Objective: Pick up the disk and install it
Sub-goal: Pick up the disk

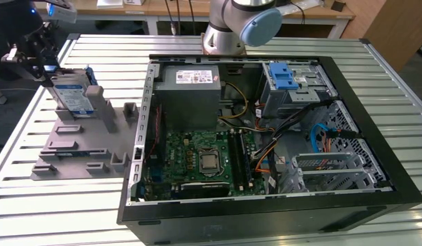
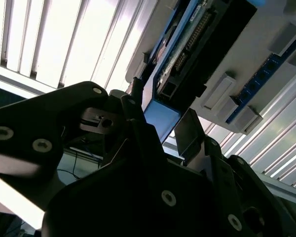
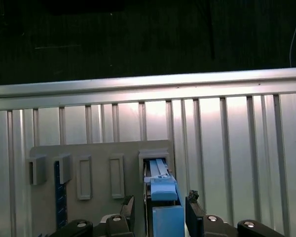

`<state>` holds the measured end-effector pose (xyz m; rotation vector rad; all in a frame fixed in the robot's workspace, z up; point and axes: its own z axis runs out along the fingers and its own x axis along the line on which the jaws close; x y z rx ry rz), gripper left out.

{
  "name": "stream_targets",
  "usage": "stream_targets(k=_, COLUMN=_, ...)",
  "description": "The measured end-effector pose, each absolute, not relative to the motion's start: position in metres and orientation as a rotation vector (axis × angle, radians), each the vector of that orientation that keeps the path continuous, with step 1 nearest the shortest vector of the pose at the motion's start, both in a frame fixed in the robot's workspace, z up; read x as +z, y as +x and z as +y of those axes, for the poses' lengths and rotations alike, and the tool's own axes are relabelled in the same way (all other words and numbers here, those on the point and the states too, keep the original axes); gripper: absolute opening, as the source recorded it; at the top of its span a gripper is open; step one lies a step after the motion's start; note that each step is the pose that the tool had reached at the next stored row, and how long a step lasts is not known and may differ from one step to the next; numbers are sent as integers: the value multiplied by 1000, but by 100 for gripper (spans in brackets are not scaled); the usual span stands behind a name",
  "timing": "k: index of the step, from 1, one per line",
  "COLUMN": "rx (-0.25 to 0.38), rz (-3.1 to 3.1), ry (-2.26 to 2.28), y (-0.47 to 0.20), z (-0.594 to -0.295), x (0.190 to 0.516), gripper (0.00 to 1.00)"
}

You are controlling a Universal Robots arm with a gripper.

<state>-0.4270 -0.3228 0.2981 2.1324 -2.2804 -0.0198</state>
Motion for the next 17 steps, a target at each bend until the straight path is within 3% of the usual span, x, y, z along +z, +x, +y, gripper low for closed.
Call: stream_targets(k=17, rx=-17, rz=-2258, ry=2158, y=-430, z=-320, x=289, gripper=53)
